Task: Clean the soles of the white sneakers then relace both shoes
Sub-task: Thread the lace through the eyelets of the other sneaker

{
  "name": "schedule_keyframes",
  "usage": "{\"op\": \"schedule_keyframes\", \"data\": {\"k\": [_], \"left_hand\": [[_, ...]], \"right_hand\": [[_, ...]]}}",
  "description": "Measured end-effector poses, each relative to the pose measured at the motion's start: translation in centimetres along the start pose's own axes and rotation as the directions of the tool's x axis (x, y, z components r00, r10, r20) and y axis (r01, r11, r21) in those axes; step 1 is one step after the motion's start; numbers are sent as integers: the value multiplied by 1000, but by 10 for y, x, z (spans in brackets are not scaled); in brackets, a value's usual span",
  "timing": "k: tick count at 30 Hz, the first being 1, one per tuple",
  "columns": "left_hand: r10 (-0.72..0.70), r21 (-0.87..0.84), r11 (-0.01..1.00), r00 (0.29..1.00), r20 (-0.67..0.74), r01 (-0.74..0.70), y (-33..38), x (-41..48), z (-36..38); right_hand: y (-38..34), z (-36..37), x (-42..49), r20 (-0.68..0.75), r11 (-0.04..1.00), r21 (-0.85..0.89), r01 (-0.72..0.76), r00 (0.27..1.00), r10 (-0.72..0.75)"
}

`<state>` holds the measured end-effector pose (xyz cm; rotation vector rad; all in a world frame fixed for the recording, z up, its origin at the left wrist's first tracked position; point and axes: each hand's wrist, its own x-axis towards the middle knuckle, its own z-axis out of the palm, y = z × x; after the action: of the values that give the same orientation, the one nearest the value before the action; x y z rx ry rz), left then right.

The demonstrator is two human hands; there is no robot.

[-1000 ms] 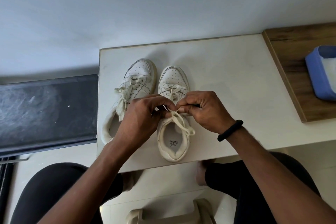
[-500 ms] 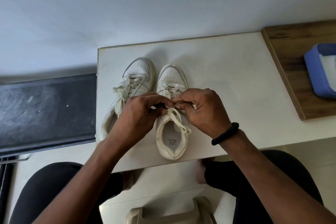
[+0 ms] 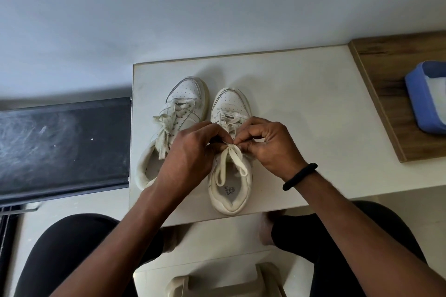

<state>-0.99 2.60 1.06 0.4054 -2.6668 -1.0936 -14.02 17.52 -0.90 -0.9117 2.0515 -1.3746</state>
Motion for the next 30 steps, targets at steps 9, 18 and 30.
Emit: {"op": "schedule_keyframes", "data": {"k": [9, 18, 30], "left_hand": [[-51, 2, 999, 998, 36, 51, -2, 1, -2], [-48, 14, 999, 998, 48, 47, -1, 0, -3], [-45, -13, 999, 995, 90, 46, 19, -13, -18]], "right_hand": [[-3, -2, 1, 25, 992, -123, -32, 999, 35], [-6, -1, 1, 53, 991, -25, -129, 990, 130], [-14, -2, -1, 78, 983, 22, -183, 980, 181]]}}
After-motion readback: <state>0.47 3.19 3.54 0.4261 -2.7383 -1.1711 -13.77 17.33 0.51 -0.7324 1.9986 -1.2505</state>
